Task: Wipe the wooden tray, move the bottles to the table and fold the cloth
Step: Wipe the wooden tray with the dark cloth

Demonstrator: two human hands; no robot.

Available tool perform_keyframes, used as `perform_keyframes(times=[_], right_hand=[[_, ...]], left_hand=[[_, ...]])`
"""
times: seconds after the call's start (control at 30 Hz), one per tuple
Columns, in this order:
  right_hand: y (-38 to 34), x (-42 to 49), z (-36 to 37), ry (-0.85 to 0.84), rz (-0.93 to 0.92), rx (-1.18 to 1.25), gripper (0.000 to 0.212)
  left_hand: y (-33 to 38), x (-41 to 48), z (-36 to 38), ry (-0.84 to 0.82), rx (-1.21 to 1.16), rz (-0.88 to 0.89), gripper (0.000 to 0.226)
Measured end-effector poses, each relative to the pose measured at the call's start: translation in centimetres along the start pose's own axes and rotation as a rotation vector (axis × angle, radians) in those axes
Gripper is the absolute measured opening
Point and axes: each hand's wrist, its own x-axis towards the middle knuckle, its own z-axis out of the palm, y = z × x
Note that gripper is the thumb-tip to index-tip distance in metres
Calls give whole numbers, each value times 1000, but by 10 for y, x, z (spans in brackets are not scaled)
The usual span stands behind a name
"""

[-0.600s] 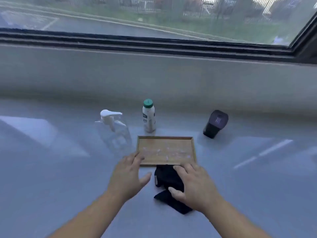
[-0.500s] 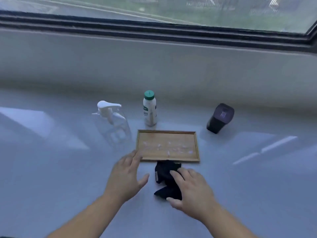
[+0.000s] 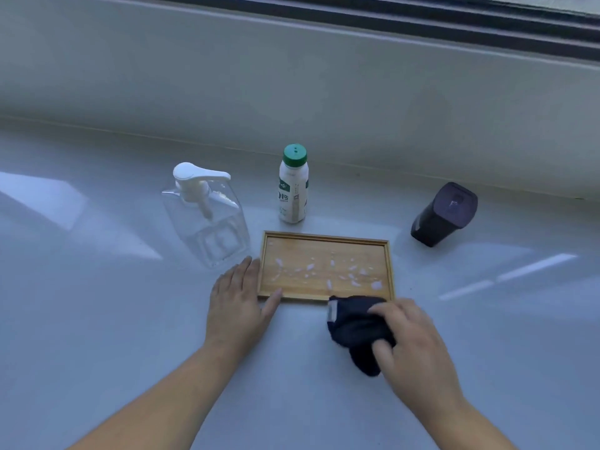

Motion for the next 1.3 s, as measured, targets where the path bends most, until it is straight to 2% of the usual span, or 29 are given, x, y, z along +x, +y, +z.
perform_keyframes(times=[0.1,0.2,0.33,0.43,0.5,0.7,0.93,1.03,1.2,1.3], right_hand=[[4,41,-25,189,38,68,45],[9,85,-24,241,109,74,48],[8,116,26,-57,199,-100,43],[-5,118,60,-11,240,-93,39],[-30,123,79,-10,180,-60,40],[-111,150,125,-159,-53,24,36],[-86,161,106,-307,-201,-43,43],[-55,154,84,-266,-120,-50,42],[19,139,34,-122,188,-139,39],[24,141,35,-72,284,-156,36]], left_hand=[[1,7,5,-3,8,-50,92],[-3,8,13,37,-4,-56,88],[-9,11,19,31,11,-20,88],[-12,13,22,17,7,-12,89],[-13,13,23,15,5,-7,88],[-14,14,23,50,-36,3,84],[-14,14,25,35,-43,-21,93],[-14,15,25,64,-28,-15,94],[-11,15,25,101,-19,-4,93],[-11,15,25,98,0,9,93]])
